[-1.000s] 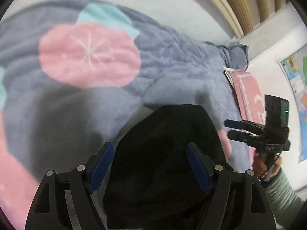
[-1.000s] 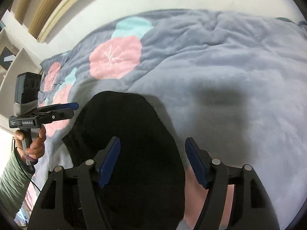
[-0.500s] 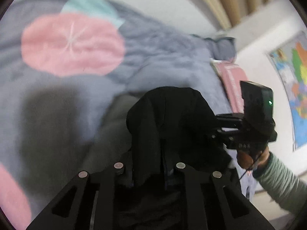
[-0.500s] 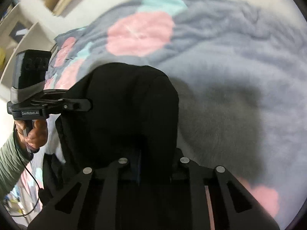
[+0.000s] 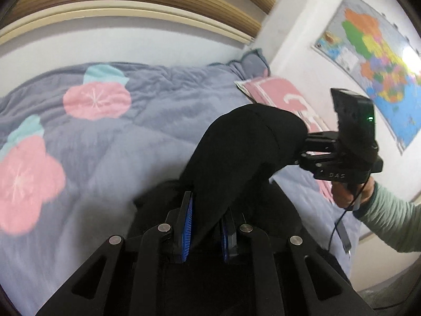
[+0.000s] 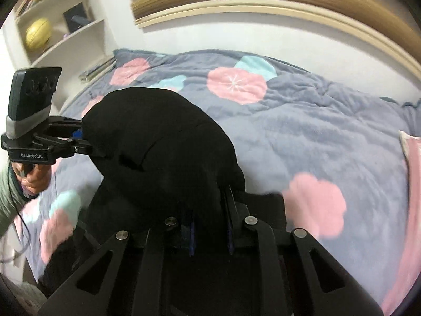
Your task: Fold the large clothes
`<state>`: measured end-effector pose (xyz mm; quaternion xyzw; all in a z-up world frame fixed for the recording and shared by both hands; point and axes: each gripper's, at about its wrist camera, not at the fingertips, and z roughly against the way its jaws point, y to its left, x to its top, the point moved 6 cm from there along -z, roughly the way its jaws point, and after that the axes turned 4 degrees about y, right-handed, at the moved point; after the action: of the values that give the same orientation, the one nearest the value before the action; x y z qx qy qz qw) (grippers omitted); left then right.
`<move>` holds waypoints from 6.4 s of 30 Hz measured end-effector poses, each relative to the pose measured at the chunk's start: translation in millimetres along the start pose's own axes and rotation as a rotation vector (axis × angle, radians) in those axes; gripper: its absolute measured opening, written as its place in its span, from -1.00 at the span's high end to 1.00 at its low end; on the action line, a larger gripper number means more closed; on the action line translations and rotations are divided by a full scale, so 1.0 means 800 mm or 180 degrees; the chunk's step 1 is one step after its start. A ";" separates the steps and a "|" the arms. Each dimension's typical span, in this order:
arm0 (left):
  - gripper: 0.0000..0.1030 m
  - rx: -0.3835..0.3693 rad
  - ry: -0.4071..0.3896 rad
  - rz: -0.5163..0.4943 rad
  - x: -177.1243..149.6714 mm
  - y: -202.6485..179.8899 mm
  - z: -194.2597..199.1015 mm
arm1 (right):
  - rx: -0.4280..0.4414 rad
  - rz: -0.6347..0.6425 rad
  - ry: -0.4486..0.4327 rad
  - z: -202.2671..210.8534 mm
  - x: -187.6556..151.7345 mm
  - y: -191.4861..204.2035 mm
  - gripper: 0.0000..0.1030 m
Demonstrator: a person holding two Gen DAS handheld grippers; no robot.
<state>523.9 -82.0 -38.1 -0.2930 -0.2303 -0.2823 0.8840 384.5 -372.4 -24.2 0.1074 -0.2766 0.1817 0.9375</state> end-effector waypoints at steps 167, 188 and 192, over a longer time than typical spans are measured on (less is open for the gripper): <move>0.77 -0.0662 -0.0731 0.2376 -0.284 -0.042 0.234 | 0.0825 -0.2458 -0.0172 0.250 -0.245 -0.039 0.58; 0.69 -0.0114 0.0244 0.3153 -0.221 0.167 -0.034 | 0.0438 -0.3057 0.0828 -0.074 -0.199 -0.168 0.55; 0.69 -0.0117 0.0396 0.3036 -0.218 0.166 -0.044 | 0.0450 -0.3015 0.0933 -0.076 -0.200 -0.168 0.54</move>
<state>488.4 47.5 -215.1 -0.3641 -0.0118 0.1336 0.9217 343.0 -521.2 -177.1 0.2578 -0.0498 -0.2324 0.9365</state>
